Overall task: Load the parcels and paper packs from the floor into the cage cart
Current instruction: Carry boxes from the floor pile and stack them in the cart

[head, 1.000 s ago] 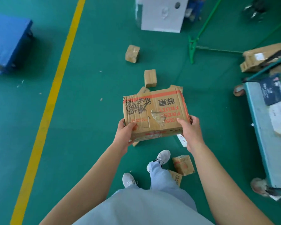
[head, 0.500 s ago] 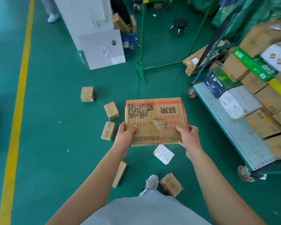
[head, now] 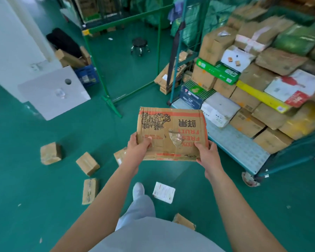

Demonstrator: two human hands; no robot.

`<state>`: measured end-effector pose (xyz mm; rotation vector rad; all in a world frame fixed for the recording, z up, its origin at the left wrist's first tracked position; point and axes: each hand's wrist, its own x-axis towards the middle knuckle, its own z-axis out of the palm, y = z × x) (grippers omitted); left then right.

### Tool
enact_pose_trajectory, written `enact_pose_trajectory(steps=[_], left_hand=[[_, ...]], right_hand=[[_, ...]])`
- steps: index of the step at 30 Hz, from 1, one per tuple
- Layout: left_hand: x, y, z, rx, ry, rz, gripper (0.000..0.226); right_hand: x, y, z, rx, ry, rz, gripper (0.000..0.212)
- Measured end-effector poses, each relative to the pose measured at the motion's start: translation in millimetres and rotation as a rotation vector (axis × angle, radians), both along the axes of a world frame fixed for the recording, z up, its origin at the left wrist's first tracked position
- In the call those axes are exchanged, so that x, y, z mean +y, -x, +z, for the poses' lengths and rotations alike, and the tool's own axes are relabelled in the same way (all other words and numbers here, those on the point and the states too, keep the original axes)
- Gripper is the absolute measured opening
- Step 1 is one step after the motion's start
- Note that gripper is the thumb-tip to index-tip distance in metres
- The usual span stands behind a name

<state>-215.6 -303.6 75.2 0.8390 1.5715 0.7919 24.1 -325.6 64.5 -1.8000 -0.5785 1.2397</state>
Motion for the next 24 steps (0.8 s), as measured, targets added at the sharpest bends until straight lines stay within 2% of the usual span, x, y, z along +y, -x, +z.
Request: enact_pose_trajectory(steps=[4,8,11,12,15,16,19,22,24], left_hand=[[64,-31,-3,0.025,-0.045,-0.125,0.061],[130,-49,-12,0.012,-0.054,-0.209,0.066],[181,-57,-16,-0.021,-0.075,-0.254,0.033],[206,-60,-19,-0.041,-0.085,-0.268,0.031],[262,-67,-20,-0.037,-0.061,-0.313,0.062],[283,-72,-19,-0.042,-0.058,-0.339,0.064],[330,-88,-13,-0.062,-0.048,-0.416,0.052],[367,-108,-17,-0.048,-0.043,-0.483,0.066],[381,-122,-16,-0.057,-0.041,-0.514,0.06]], right_hand=[[34,-24,-3,0.028,-0.007,-0.095,0.038],[82,-37,-7,0.034,0.008,-0.171,0.032],[123,-40,-8,0.028,0.002,-0.217,0.037],[143,-41,-8,0.019,0.003,-0.238,0.04],[185,-42,-3,0.004,0.032,-0.287,0.044],[201,-44,-2,-0.003,0.04,-0.318,0.044],[232,-50,6,-0.032,0.042,-0.397,0.048],[250,-61,11,-0.036,0.064,-0.495,0.051],[256,-69,12,-0.042,0.063,-0.54,0.044]])
